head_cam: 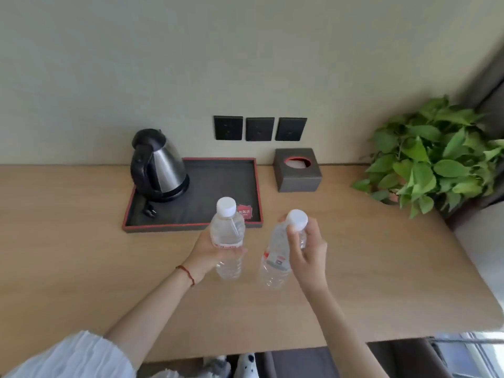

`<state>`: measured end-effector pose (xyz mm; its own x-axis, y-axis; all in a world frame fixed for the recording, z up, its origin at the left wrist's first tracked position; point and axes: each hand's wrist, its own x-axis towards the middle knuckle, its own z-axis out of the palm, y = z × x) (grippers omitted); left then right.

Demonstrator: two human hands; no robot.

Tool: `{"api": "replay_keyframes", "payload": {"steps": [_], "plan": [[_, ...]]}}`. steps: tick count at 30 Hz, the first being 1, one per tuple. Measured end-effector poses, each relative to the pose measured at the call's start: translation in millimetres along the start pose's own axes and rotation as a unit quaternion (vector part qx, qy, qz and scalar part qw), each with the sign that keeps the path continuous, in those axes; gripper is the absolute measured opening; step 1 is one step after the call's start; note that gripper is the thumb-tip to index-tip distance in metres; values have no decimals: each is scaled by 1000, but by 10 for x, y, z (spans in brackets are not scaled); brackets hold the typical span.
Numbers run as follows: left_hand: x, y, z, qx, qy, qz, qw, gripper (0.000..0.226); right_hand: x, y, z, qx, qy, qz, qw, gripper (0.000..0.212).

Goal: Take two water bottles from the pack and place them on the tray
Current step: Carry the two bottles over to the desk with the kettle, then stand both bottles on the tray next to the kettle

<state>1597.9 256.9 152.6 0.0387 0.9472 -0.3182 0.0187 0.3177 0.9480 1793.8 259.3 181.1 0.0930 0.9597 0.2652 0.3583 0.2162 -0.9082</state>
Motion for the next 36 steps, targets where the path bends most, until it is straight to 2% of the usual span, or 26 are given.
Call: {"api": "replay_keyframes", "payload": {"steps": [5,10,15,18,21,22,24,25,27,30,33,36], "plan": [[221,-199,-89,2,59,-37,998,71,210,300,394,-21,-99,12,995,19],[336,-350,-147,13,78,-57,995,77,221,515,613,-22,-149,31,988,48],[378,-411,-181,14,78,-61,995,78,266,576,658,-26,-131,32,991,51],[384,-462,-187,39,72,-38,996,69,276,592,662,-38,-126,18,991,44],[373,-494,-230,48,70,-30,996,69,288,577,652,-49,-137,11,989,23],[371,-488,-252,54,67,-24,996,71,296,571,645,-47,-135,1,990,25],[376,-460,-305,74,51,-14,996,85,317,542,616,-59,-124,-43,990,46],[376,-436,-343,89,33,-13,995,95,343,518,593,-67,-123,-68,988,46],[352,-331,-431,130,-14,-8,991,111,410,449,526,-84,-133,-115,981,32],[324,-75,-573,176,-31,55,982,104,504,293,443,-164,-141,-170,961,32],[296,267,-600,286,-55,149,945,73,553,130,468,-343,-150,-186,908,38],[316,442,-511,463,-58,176,867,56,624,26,554,-466,-168,-126,860,38]]}}
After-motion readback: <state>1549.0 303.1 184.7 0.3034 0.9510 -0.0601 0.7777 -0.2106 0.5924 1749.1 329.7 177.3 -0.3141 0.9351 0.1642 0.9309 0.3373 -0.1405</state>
